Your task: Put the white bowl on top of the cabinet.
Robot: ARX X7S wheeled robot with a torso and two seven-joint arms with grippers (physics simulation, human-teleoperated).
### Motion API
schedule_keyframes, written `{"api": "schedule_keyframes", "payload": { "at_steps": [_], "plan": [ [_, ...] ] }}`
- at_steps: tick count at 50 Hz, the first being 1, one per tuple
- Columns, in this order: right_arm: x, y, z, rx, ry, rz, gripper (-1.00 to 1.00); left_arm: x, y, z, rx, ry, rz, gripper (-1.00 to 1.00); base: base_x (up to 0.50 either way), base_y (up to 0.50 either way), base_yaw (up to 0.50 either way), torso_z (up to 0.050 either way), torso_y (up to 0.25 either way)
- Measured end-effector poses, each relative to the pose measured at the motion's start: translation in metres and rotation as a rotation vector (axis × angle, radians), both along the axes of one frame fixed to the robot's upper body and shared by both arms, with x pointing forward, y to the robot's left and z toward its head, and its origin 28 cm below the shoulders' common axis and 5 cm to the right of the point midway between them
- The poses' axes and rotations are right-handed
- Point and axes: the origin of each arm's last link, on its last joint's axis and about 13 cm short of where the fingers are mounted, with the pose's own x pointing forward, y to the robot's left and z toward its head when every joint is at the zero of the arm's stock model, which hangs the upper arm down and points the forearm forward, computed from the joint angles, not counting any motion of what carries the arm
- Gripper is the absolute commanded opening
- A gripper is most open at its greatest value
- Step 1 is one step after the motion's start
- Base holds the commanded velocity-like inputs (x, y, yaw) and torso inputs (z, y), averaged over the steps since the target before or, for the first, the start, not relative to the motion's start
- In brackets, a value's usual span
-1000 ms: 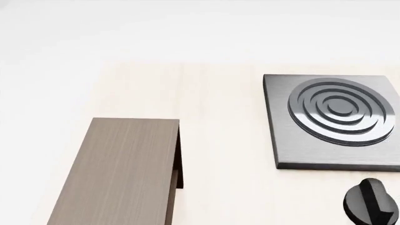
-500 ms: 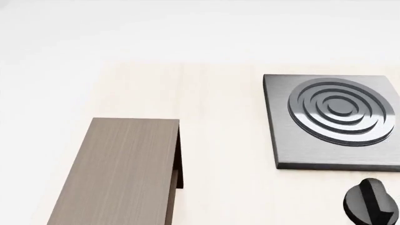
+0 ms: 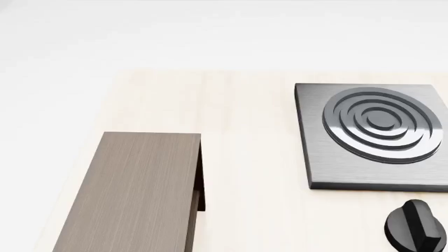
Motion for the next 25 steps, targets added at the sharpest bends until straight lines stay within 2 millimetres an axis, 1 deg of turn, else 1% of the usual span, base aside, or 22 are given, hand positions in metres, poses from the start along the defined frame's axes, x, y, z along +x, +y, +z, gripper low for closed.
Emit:
{"api": "schedule_keyframes", "payload": {
  "at_steps": [9, 25],
  "plan": [
    [0.0032, -0.0056, -0.0055, 0.048, 0.034, -0.012, 1.0, -0.0001, 0.0002, 0.0001, 0.001, 0.001, 0.0, 1.0, 0.0, 0.0, 0.0, 0.0, 0.0],
    [0.0081, -0.0105, -0.0075, 0.114, 0.04, 0.008, 1.0, -0.0001, 0.0001, -0.0002, 0.001, 0.002, -0.001, 1.0, 0.0, 0.0, 0.0, 0.0, 0.0]
  ]
}}
